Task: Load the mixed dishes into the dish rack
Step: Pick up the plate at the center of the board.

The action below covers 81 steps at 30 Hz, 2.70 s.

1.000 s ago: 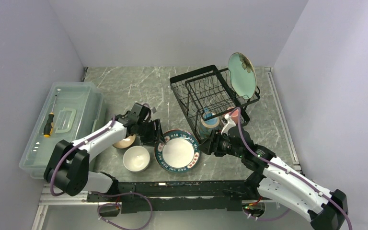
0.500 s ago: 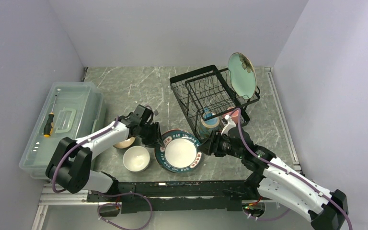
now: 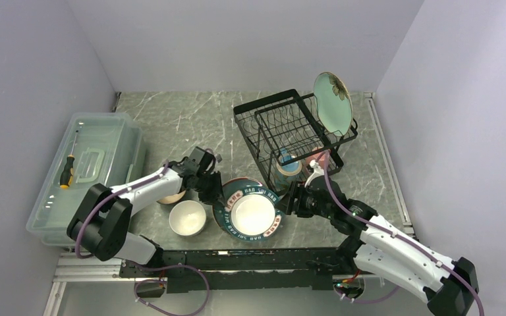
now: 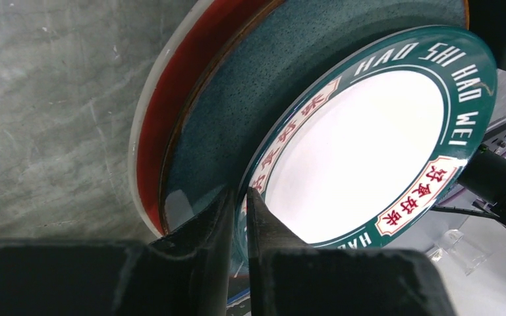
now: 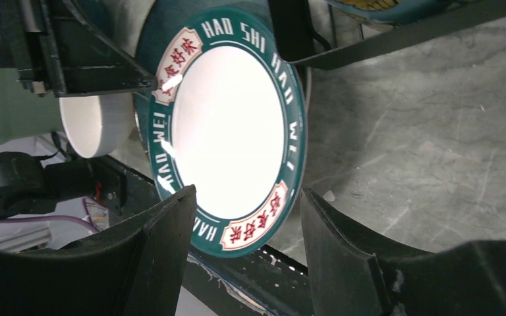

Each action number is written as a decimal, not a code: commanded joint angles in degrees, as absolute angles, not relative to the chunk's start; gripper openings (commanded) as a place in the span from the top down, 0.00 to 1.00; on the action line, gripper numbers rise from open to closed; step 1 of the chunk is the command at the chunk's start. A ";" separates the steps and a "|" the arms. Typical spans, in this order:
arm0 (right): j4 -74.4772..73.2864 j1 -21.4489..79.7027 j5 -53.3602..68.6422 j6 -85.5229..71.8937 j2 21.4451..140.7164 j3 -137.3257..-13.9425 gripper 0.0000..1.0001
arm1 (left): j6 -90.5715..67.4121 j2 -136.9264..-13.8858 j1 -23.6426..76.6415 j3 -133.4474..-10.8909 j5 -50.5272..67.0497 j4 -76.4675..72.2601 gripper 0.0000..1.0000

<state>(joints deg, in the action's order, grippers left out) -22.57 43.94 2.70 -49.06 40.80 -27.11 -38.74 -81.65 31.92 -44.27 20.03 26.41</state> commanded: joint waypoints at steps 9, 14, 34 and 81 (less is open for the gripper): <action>-18.47 44.55 3.04 -51.47 46.55 -23.47 0.38 | -40.78 -83.49 34.42 -44.65 21.10 22.63 0.88; -15.31 44.65 4.02 -53.30 46.41 -20.76 0.38 | -41.51 -83.87 35.42 -44.56 21.13 21.62 0.90; -9.63 44.65 6.98 -59.82 40.75 -16.26 0.74 | -43.56 -85.17 39.34 -45.94 20.65 19.74 0.95; -44.37 44.72 13.06 -30.08 39.90 -54.98 1.00 | -31.50 -61.97 40.14 -60.31 -0.70 42.71 0.11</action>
